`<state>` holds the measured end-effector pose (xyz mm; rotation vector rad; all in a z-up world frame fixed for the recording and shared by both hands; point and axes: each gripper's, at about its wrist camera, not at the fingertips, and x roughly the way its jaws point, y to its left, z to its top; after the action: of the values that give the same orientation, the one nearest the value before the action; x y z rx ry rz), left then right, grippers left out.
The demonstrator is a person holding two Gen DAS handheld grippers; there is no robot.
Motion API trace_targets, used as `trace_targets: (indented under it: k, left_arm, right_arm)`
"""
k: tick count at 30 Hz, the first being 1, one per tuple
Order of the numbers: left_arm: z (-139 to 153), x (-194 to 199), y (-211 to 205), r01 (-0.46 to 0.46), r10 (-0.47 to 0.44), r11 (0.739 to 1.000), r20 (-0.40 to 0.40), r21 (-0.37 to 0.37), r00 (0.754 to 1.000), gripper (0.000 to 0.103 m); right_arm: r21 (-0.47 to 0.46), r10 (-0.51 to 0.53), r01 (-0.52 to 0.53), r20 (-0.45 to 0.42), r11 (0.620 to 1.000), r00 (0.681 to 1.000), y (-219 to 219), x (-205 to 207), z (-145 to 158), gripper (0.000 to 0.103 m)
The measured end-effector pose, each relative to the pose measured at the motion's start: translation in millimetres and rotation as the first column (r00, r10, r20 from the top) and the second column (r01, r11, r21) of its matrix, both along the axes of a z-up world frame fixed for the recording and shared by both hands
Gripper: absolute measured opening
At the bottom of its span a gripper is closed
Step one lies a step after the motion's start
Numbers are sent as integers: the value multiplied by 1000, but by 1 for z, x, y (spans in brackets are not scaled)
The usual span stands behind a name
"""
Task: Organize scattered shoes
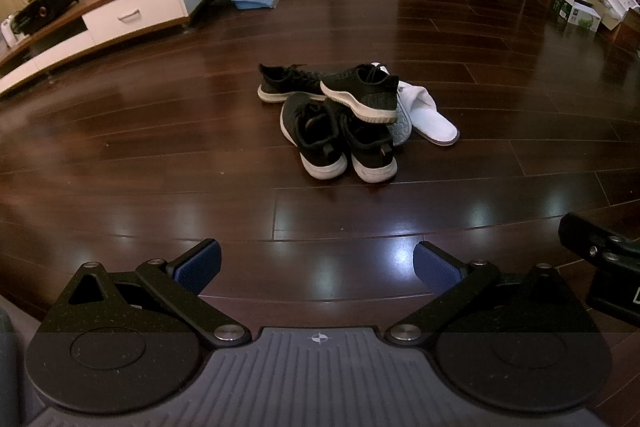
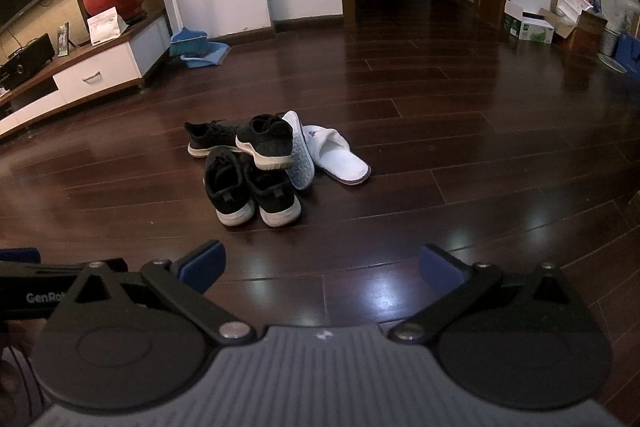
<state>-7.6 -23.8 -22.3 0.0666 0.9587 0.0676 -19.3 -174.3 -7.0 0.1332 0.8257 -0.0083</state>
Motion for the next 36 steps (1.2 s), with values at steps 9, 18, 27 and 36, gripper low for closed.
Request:
trace_targets:
  k: [9, 18, 27, 36]
  left_arm:
    - [4, 0, 2, -13, 16, 994, 19, -107, 1000, 103]
    - [22, 11, 33, -18, 26, 985, 46, -171, 999, 103]
    - [29, 24, 42, -11, 19, 974, 35, -225, 999, 103]
    - [30, 42, 76, -75, 92, 960, 50, -268, 994, 103]
  right_arm:
    - [-1, -8, 8, 5, 1000, 1000, 6, 12, -1, 103]
    - [-2, -5, 5, 19, 1000, 1000, 5, 6, -5, 103]
    - [41, -33, 31, 52, 999, 998, 16, 13, -3, 103]
    - [147, -112, 98, 93, 984, 989, 23, 18, 3, 103]
